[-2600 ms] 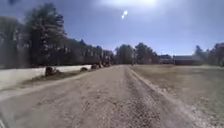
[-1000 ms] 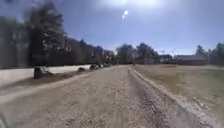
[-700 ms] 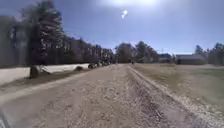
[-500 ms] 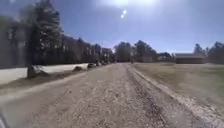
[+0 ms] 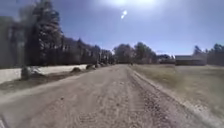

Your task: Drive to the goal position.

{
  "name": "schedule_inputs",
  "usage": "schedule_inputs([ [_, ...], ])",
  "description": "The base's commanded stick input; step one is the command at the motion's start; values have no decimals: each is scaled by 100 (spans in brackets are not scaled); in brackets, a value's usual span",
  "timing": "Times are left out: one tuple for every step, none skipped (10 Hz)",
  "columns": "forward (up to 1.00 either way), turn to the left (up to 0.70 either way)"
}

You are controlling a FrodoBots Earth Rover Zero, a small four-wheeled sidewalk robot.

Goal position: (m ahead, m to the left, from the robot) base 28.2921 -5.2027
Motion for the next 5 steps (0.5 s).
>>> schedule_inputs([
  [70,-25],
  [70,-30],
  [70,-17],
  [70,-2],
  [70,3],
])
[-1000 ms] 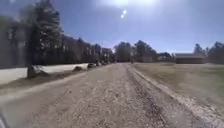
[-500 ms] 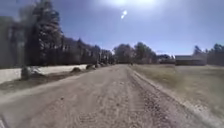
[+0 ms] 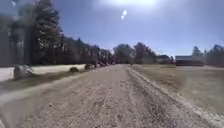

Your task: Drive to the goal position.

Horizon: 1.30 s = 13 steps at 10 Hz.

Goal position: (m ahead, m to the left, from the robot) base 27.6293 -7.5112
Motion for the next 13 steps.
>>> schedule_inputs([
  [70,3],
  [70,3],
  [70,-16],
  [70,-35],
  [70,-33],
  [70,-23],
  [70,-12],
  [70,-2],
  [70,-1],
  [70,-9],
  [70,-17],
  [70,-25],
  [70,-33],
])
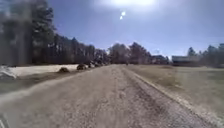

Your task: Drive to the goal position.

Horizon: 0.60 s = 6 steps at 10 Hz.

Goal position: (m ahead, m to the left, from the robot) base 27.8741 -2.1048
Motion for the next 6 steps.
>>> schedule_inputs([
  [70,-35],
  [70,-28],
  [70,-17],
  [70,-6],
  [70,3],
  [70,3],
])
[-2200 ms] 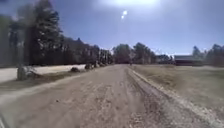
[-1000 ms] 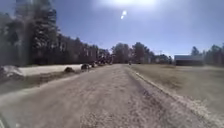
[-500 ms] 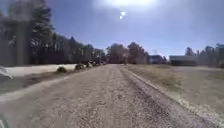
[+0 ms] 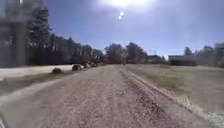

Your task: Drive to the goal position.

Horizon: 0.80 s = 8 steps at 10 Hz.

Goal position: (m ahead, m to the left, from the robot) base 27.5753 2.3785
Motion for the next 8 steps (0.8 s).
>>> schedule_inputs([
  [70,3],
  [70,3],
  [70,3],
  [70,3],
  [70,3],
  [70,3],
  [70,3],
  [70,3],
])
